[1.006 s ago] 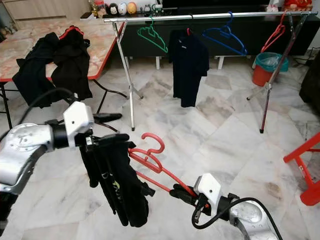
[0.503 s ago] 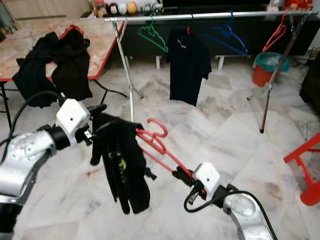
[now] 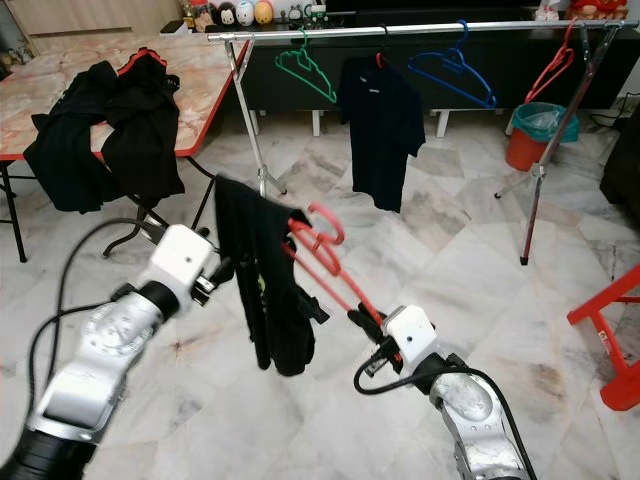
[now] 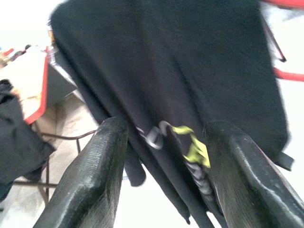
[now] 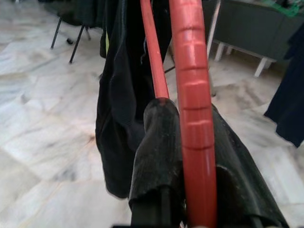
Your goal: Hang hanger
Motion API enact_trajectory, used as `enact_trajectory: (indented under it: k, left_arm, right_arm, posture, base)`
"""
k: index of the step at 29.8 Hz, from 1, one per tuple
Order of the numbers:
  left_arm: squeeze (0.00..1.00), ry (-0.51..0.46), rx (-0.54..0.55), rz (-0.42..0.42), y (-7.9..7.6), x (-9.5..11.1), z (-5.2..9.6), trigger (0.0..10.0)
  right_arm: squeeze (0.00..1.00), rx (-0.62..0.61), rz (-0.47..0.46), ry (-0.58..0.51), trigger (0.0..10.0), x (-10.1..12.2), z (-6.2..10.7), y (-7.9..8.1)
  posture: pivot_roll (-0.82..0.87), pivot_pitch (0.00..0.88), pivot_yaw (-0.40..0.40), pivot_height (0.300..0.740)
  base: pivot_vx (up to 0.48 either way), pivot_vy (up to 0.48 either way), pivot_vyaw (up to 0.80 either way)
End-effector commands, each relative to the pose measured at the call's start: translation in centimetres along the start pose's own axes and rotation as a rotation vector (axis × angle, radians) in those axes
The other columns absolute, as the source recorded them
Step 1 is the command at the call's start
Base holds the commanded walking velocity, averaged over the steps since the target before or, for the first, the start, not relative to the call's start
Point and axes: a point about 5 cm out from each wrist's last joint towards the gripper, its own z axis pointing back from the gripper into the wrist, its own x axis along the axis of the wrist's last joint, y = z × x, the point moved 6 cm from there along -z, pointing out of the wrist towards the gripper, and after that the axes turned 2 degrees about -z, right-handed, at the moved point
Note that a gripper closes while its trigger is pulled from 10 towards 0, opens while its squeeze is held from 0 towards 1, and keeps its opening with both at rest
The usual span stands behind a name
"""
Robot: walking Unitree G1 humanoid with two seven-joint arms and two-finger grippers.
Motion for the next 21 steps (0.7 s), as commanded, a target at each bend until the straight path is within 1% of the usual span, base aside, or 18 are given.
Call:
enact_trajectory:
  k: [1, 3, 4, 6, 7, 9, 10, 13, 15, 18, 21]
  left_arm:
    - [0.0, 0.012, -0.023, -0.007, -0.6, 0.1, 0.0, 10.0]
    - [0.0, 0.009, -0.06, -0.006, -1.5, 0.3, -0.3, 10.0]
    - [0.0, 0.013, -0.084, 0.009, -2.0, 0.5, -0.5, 10.0]
    - [0.0, -0.001, -0.065, 0.006, -2.1, 1.2, -1.1, 10.0]
    - [0.0, -0.004, -0.065, 0.032, -2.2, 1.5, -1.3, 10.0]
    - [0.0, -0.027, -0.073, 0.034, -2.5, 2.3, -1.7, 10.0]
    - [0.0, -0.043, -0.088, 0.059, -2.9, 2.8, -1.9, 10.0]
    - [0.0, -0.067, -0.084, 0.109, -3.6, 4.1, -2.4, 10.0]
    - [0.0, -0.055, -0.054, 0.111, -3.4, 3.9, -2.7, 10.0]
    - [0.0, -0.052, -0.041, 0.116, -3.4, 3.9, -2.8, 10.0]
    - [0.0, -0.066, -0.024, 0.138, -3.4, 4.5, -3.0, 10.0]
  right_arm:
    - [0.0, -0.03, 0.016, -0.058, 10.0, 1.4, -0.5, -0.5]
    - [0.0, -0.035, 0.013, -0.06, 10.0, 1.4, -0.7, -0.5]
    - [0.0, -0.037, 0.016, -0.061, 10.0, 1.4, -0.8, -0.4]
    - [0.0, -0.042, 0.013, -0.071, 10.0, 1.5, -1.2, -0.3]
    - [0.0, -0.041, 0.014, -0.071, 10.0, 1.5, -1.2, -0.2]
    - [0.0, -0.04, 0.011, -0.076, 10.0, 1.6, -1.4, -0.2]
    - [0.0, -0.04, 0.01, -0.078, 10.0, 1.6, -1.5, -0.1]
    - [0.0, -0.044, 0.002, -0.086, 10.0, 1.7, -1.7, 0.0]
    - [0.0, -0.045, -0.004, -0.088, 10.0, 1.7, -1.7, 0.0]
    - [0.0, -0.041, -0.001, -0.087, 10.0, 1.7, -1.7, 0.1]
    - [0.0, -0.037, -0.002, -0.084, 10.0, 1.6, -1.7, 0.2]
  posture:
    - [0.0, 0.03, 0.09, 0.74]
    - [0.0, 0.03, 0.09, 0.74]
    - [0.01, 0.028, 0.088, 0.74]
    - [0.01, 0.028, 0.088, 0.74]
    - [0.01, 0.026, 0.088, 0.74]
    - [0.01, 0.026, 0.088, 0.74]
    - [0.01, 0.026, 0.088, 0.74]
    - [0.01, 0.022, 0.087, 0.74]
    - [0.01, 0.021, 0.087, 0.74]
    - [0.01, 0.021, 0.085, 0.74]
    - [0.01, 0.021, 0.085, 0.74]
  base:
    - [0.0, 0.0, 0.0]
    - [0.0, 0.0, 0.0]
    - [0.0, 0.0, 0.0]
    - [0.0, 0.0, 0.0]
    - [0.0, 0.0, 0.0]
    - [0.0, 0.0, 0.0]
    - [0.0, 0.0, 0.0]
    - [0.0, 0.0, 0.0]
    - [0.0, 0.0, 0.0]
    - [0.0, 0.0, 0.0]
    - [0.0, 0.0, 0.0]
